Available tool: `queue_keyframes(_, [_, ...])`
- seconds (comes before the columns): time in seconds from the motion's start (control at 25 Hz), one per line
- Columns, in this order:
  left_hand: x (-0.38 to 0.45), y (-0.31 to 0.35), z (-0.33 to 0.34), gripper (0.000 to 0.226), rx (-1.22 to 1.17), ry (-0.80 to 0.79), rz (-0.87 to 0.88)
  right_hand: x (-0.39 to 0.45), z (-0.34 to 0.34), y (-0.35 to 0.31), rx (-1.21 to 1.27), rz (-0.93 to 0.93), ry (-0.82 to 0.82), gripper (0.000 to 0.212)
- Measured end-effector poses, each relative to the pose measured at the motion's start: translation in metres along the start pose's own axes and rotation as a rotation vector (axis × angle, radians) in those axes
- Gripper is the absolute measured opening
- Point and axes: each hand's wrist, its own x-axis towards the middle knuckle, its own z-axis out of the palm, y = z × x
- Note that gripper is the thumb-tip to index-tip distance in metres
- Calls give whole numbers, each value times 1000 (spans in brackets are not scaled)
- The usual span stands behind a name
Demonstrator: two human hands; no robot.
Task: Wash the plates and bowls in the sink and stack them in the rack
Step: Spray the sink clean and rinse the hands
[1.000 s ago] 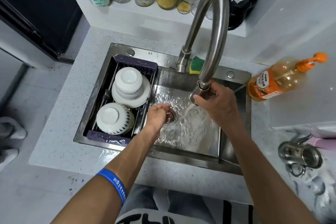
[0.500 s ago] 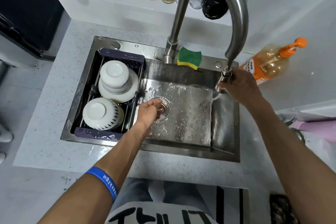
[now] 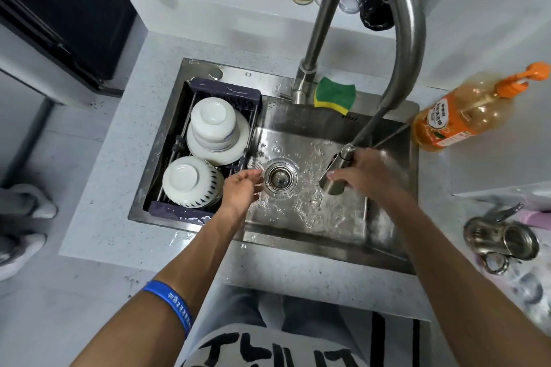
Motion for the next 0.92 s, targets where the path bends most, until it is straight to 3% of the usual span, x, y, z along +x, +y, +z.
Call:
queue_keyframes(0.12, [-1, -3, -16, 24, -13, 36, -28, -4, 43, -32, 368, 58, -6, 22])
queue_keyframes(0.32, [-2, 1, -21, 20, -46, 38, -51, 6, 79, -54, 475, 61, 60, 15])
queue_keyframes(0.52, [-2, 5, -18, 20, -65, 36, -30, 19, 62, -33, 320, 11, 283, 17])
queue_keyframes(0.72, [-6, 5, -16, 17, -57, 10, -38, -4, 101, -45, 217, -103, 116, 16])
queue_keyframes(0.92, [-11, 13, -19, 18, -63, 14, -12, -3, 94, -46, 208, -140, 144, 30])
